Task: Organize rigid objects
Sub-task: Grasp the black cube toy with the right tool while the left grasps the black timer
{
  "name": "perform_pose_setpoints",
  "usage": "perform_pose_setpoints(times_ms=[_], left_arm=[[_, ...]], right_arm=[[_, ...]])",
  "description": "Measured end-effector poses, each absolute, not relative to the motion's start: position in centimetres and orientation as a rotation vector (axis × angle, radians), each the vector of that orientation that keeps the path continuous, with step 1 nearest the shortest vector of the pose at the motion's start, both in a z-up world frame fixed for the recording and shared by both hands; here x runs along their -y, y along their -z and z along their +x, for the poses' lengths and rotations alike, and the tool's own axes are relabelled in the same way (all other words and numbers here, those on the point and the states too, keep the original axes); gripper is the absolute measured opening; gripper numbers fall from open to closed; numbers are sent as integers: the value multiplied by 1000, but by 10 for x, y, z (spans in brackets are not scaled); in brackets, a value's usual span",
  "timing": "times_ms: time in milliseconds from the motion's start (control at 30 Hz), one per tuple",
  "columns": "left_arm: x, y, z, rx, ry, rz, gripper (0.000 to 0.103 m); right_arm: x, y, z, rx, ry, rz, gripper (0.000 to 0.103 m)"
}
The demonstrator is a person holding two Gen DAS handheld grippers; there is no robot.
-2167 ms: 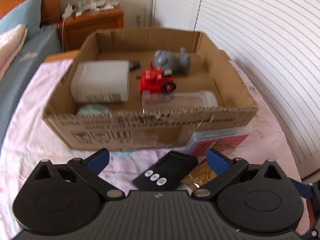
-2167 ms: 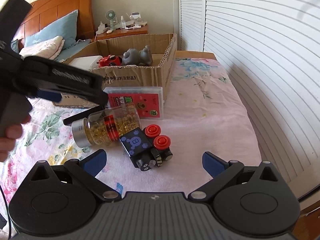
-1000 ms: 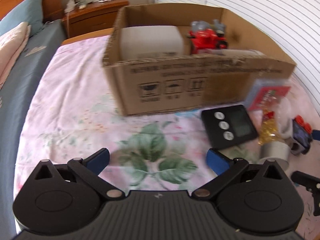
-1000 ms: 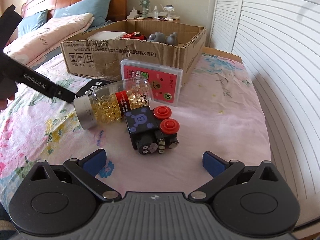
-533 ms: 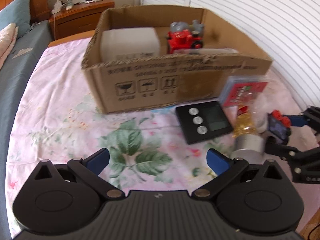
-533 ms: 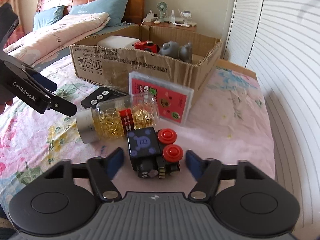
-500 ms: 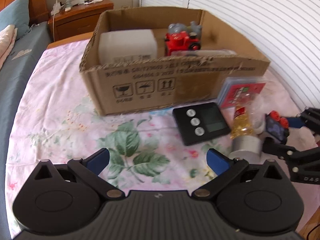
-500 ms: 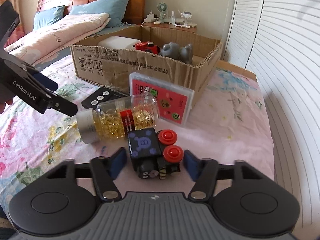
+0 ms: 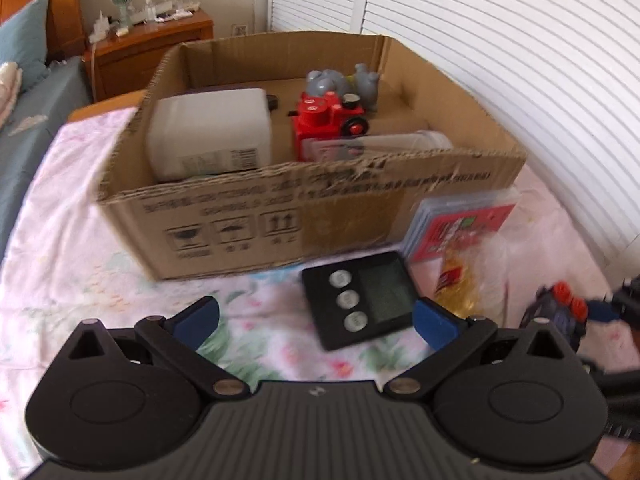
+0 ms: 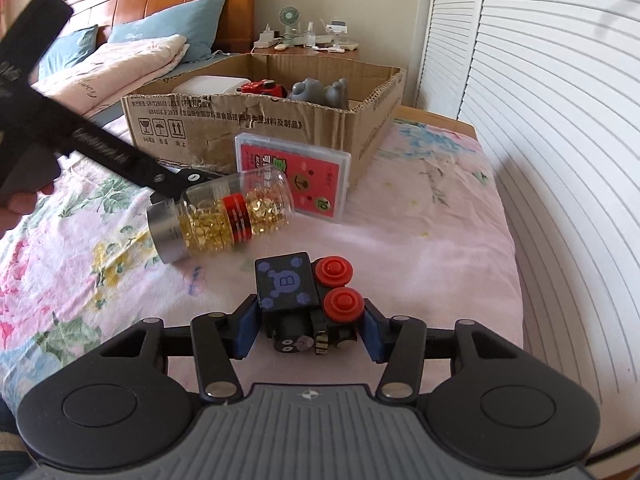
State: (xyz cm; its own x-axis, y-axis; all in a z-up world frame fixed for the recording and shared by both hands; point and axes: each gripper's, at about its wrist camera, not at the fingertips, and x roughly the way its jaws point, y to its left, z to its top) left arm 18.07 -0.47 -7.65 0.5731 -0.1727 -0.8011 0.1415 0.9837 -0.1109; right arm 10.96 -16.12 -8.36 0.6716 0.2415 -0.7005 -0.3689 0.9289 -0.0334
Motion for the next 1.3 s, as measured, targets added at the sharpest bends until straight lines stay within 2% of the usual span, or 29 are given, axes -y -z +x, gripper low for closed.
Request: perform_pose_setpoints(times_ms=[467,533,633,733,900,1067,1300], left_arm=[[28,90,204,-925,149,-39,102],[29,90,203,-921,146,-24,102],[25,90,201,-927,121,8,102],[12,91,197,-933,85,1,102],[-14,92,185,-936,67,15,102],[-28,92,177,-936,113,39,102],[-18,92,176,-931,192,72,101]], right_arm=[[162,84,98,-744,-328,-187,58],[162,85,98,-740,-325,-186,61],[160,86,98,-736,-300,-196,78],[158,88,95,-730,-315,-210,84],[150,89,90,-725,-361,-254,99],[144,92,83,-681,-404,-301,103],[152,91,103,-768,-458,-231,103]])
